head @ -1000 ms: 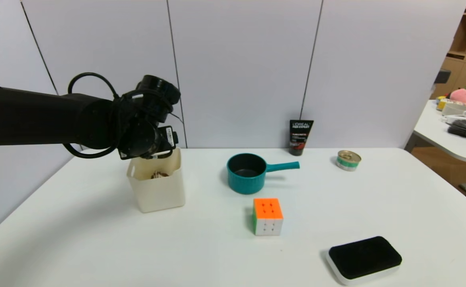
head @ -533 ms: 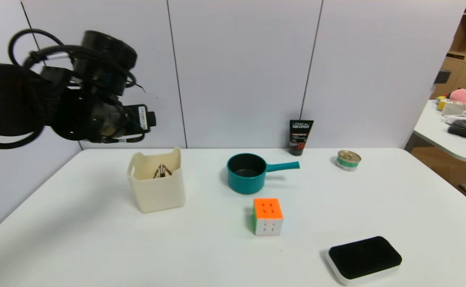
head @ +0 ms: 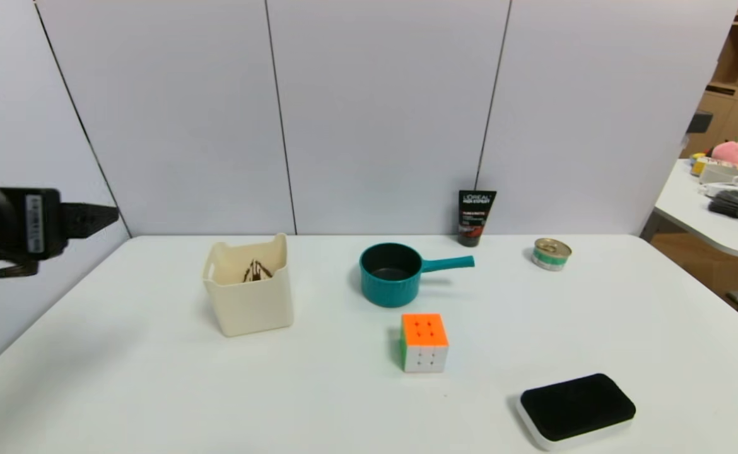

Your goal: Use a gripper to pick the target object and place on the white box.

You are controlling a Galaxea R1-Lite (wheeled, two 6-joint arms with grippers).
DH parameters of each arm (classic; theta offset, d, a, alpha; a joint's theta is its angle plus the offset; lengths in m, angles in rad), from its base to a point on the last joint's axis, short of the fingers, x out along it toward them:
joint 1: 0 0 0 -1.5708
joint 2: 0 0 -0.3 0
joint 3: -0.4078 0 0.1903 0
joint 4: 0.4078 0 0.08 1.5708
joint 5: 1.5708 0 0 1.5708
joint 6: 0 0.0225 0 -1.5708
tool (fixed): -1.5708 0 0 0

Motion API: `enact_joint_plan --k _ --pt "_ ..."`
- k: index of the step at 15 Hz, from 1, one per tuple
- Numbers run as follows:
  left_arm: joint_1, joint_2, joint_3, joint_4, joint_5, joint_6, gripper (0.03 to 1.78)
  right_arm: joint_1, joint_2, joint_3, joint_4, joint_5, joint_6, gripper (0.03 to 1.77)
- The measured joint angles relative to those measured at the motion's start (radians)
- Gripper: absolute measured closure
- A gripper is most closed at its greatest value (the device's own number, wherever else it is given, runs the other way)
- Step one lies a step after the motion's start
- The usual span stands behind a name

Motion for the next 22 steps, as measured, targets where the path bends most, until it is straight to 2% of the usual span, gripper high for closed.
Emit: enact_joint_plan --k 3,5,8,11,16,18,22 --pt "0.125 -0.175 0.174 -0.057 -0.197 0.12 0.12 0.0 0.0 0.0 -0.001 0.0 0.001 0.1" --pt "0.168 -0.285 0.284 -0.117 -0.276 0.137 0.12 0.0 0.0 0.0 0.0 0.0 0.001 0.1" --pt "0.191 -0.46 0.46 -0.183 -0.297 0.139 0.12 0.0 0.0 0.0 0.0 0.0 0.0 0.1" --pt "0.22 -0.621 0.639 -0.198 -0.31 0.147 0.12 0.0 0.0 0.0 0.0 0.0 0.0 0.1" --pt "0.303 -0.826 0.888 -0.254 -0.444 0.184 0.12 0.0 0.0 0.0 0.0 0.0 0.0 0.1" --pt "0.302 -0.884 0.967 -0.327 -0.448 0.19 0.12 0.0 0.0 0.0 0.0 0.0 0.001 0.1" --pt "0.273 -1.055 1.023 -0.29 -0.418 0.184 0.12 0.0 0.0 0.0 0.0 0.0 0.0 0.1"
